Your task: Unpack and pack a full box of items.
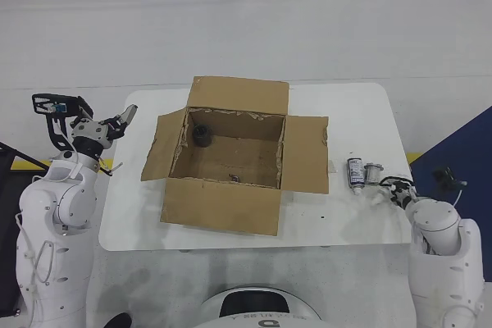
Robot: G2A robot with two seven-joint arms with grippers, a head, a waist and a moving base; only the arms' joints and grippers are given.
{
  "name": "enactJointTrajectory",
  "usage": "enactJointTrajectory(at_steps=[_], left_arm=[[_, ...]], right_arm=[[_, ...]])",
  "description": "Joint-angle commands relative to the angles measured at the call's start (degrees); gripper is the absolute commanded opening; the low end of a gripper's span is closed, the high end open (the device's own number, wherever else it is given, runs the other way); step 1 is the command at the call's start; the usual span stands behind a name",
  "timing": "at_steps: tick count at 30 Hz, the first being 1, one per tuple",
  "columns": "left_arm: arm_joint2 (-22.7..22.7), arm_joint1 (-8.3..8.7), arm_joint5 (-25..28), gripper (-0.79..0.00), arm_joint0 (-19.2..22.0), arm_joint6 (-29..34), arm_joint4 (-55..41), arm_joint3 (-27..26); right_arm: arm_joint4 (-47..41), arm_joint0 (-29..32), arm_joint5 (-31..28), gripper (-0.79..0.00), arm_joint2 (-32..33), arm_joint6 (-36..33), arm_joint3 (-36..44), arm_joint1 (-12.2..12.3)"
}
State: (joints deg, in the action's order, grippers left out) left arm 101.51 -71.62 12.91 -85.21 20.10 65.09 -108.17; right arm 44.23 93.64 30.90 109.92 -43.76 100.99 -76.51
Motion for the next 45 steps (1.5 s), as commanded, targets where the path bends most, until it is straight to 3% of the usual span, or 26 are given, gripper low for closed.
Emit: enactJointTrajectory(at_steps=[1,4,13,29,34,36,39,42,45], left_arm=[[0.0,0.0,0.0,0.0,0.0,0.0,0.0,0.0],[0.0,0.0,0.0,0.0,0.0,0.0,0.0,0.0],[0.0,0.0,0.0,0.0,0.0,0.0,0.0,0.0],[0.0,0.0,0.0,0.0,0.0,0.0,0.0,0.0],[0.0,0.0,0.0,0.0,0.0,0.0,0.0,0.0],[0.0,0.0,0.0,0.0,0.0,0.0,0.0,0.0],[0.0,0.0,0.0,0.0,0.0,0.0,0.0,0.0],[0.0,0.0,0.0,0.0,0.0,0.0,0.0,0.0],[0.0,0.0,0.0,0.0,0.0,0.0,0.0,0.0]], right_arm=[[-0.3,0.0,-0.1,-0.385,0.0,0.2,0.0,0.1],[-0.6,-0.2,-0.2,-0.274,0.0,0.4,-0.1,0.1],[-0.6,-1.0,-0.3,-0.151,-0.5,0.2,-1.0,0.5],[-1.4,-1.2,-0.1,-0.129,-0.9,0.9,-0.9,1.0],[-5.8,2.5,-0.7,-0.117,-0.2,7.2,5.8,0.4],[-10.8,6.5,-4.9,-0.114,0.2,12.2,11.2,-0.2],[-15.7,13.9,-16.3,-0.086,0.4,21.1,19.6,-1.0],[-14.4,18.6,-27.2,-0.025,-0.9,25.7,25.5,-1.2],[-11.2,19.1,-36.9,-0.006,-2.7,26.5,28.9,-0.9]])
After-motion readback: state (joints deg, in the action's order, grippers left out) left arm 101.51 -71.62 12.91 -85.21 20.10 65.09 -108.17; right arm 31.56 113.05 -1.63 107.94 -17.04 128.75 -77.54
